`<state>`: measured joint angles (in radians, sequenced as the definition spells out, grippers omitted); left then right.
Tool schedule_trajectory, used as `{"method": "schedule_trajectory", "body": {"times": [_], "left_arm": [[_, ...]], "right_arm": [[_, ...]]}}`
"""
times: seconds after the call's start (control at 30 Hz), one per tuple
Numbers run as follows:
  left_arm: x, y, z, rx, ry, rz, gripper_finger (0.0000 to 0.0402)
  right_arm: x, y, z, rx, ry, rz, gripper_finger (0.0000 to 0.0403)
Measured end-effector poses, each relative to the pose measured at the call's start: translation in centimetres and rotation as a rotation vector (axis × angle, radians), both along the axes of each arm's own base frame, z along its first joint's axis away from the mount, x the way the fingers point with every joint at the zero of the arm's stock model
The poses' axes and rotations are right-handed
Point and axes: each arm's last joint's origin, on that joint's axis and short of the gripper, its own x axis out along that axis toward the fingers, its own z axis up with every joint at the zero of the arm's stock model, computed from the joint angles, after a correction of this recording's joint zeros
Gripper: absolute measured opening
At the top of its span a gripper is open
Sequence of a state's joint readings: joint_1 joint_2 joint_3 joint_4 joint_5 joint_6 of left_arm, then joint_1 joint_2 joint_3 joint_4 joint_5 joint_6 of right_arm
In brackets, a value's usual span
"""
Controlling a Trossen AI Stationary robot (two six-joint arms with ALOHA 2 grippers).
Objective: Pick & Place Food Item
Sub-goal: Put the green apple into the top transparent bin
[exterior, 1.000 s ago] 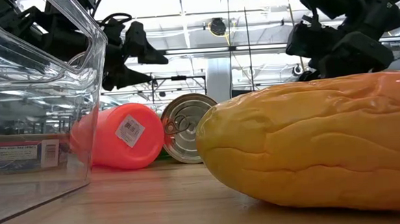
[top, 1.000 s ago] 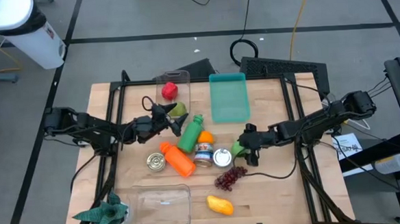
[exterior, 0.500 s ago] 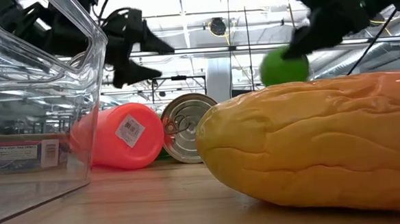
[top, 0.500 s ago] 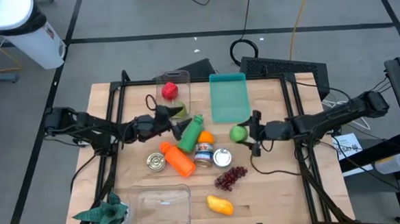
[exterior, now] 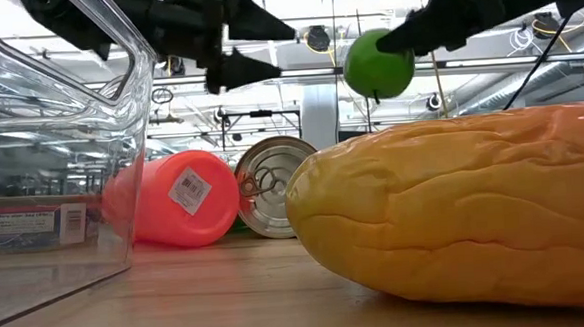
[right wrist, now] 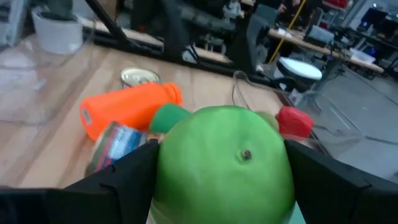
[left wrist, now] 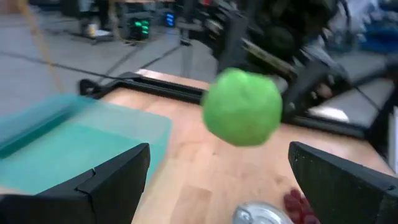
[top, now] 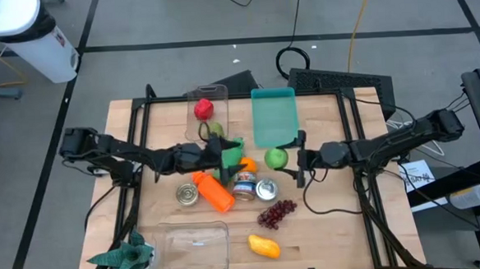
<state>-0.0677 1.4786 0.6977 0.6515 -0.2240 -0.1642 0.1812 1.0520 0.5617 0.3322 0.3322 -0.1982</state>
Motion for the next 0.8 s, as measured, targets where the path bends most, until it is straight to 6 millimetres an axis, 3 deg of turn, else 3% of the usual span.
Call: {"method": "schedule_trajectory", "body": {"times": [0.4, 0.5, 0.8], "left_arm": [[6.4, -1.4, -0.3, 0.078, 0.007, -0.186, 0.0392], [7.8, -1.4, -0.2, 0.108, -0.002, -0.155, 0.0392], [9.6, -1.7, -0.6, 0.077, -0.003, -0.216, 0.0392]], "right_arm": [[0.1, 0.6, 0.6, 0.034, -0.056, 0.112, 0.0294], [0.1, 0.9, 0.6, 0.035, -0.056, 0.124, 0.0294], [0.0, 1.2, 0.5, 0.028, -0.056, 0.164, 0.0294]]}}
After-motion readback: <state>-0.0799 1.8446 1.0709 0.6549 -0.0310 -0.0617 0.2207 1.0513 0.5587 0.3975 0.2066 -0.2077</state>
